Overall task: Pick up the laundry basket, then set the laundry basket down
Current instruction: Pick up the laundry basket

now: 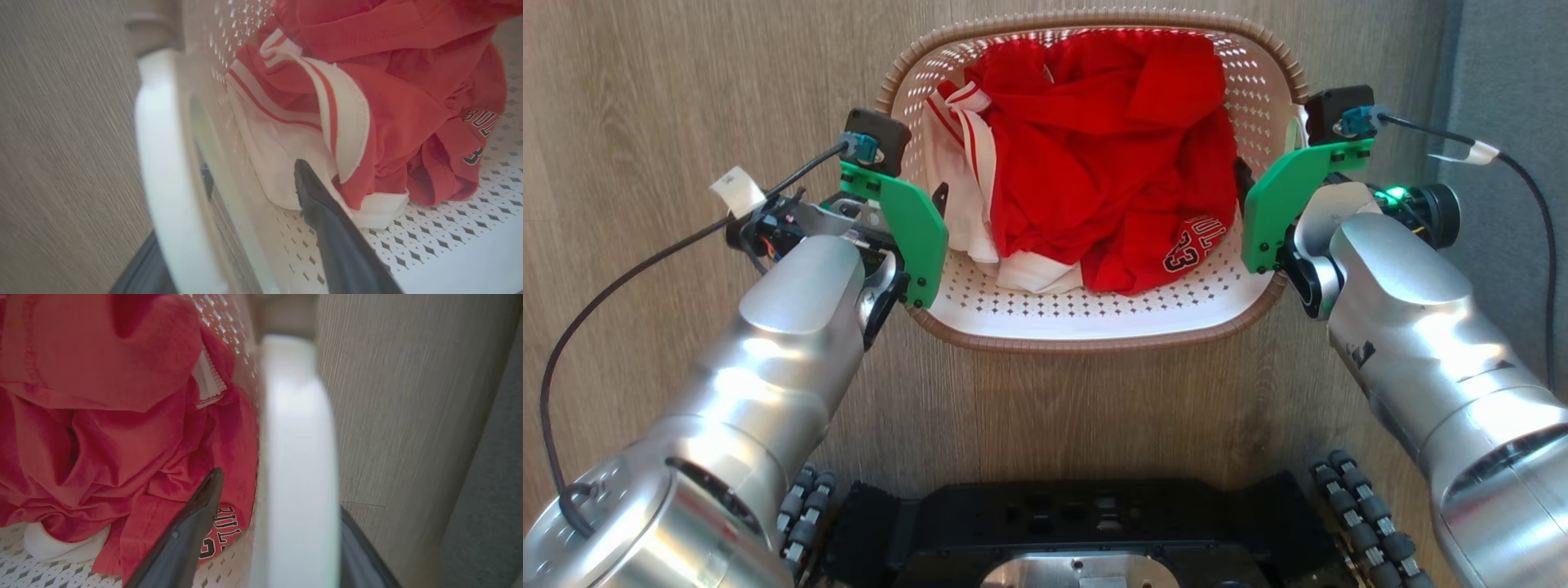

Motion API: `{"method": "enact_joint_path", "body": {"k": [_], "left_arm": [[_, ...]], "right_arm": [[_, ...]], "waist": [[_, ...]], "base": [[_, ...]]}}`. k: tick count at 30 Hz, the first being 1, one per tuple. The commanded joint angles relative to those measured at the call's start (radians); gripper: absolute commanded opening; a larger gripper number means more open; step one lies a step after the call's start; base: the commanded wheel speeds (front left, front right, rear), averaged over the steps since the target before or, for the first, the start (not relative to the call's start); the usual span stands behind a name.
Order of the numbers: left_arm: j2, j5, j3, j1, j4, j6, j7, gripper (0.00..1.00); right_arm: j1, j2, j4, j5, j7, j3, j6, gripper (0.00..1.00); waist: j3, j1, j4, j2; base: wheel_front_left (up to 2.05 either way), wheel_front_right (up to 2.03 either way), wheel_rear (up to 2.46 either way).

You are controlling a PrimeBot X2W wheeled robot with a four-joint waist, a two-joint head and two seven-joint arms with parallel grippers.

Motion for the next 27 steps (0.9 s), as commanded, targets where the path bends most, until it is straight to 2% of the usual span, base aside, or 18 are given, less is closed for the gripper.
{"method": "enact_joint_path", "body": {"k": [1, 10, 11, 12, 13, 14, 21, 27], "left_arm": [[0.02, -0.008, 0.005, 0.002, -0.006, 0.005, -0.007, 1.0], [0.02, -0.061, -0.04, -0.009, -0.012, 0.014, -0.01, 1.0], [0.02, -0.07, -0.042, -0.009, -0.012, 0.014, -0.006, 0.8], [0.02, -0.077, -0.046, -0.01, -0.013, 0.015, -0.003, 0.44], [0.02, -0.084, -0.051, -0.011, -0.014, 0.014, -0.002, 0.05], [0.02, -0.091, -0.055, -0.012, -0.016, 0.014, -0.001, 0.0], [0.02, -0.134, -0.087, -0.016, -0.018, 0.016, 0.005, 0.0], [0.02, -0.162, -0.126, -0.014, -0.025, -0.004, 0.028, 0.0]], "right_arm": [[0.039, 0.014, -0.001, 0.006, -0.012, 0.016, 0.007, 1.0], [0.028, 0.014, 0.017, 0.023, -0.036, 0.035, 0.007, 1.0], [0.027, 0.014, 0.019, 0.025, -0.033, 0.039, 0.007, 0.82], [0.027, 0.014, 0.021, 0.025, -0.029, 0.044, 0.007, 0.35], [0.026, 0.014, 0.022, 0.026, -0.027, 0.047, 0.007, 0.0], [0.026, 0.014, 0.024, 0.027, -0.025, 0.051, 0.007, 0.0], [0.021, 0.014, 0.034, 0.034, -0.033, 0.063, 0.007, 0.0], [0.019, 0.014, 0.041, 0.035, -0.047, 0.075, 0.007, 0.0]], "waist": [[0.003, 0.0, 0.001, -0.0001], [0.017, 0.0, 0.006, -0.0001], [0.018, 0.0, 0.006, -0.0001], [0.018, 0.0, 0.007, -0.0001], [0.019, 0.0, 0.007, -0.0001], [0.019, 0.0, 0.008, -0.0001], [0.02, 0.0, 0.012, -0.0001], [0.013, 0.0, 0.016, -0.0001]], "base": [[0.0, 0.0, 0.0], [0.0, 0.0, 0.0], [0.0, 0.0, 0.0], [0.0, 0.0, 0.0], [0.0, 0.0, 0.0], [0.0, 0.0, 0.0], [0.0, 0.0, 0.0], [0.0, 0.0, 0.0]]}}
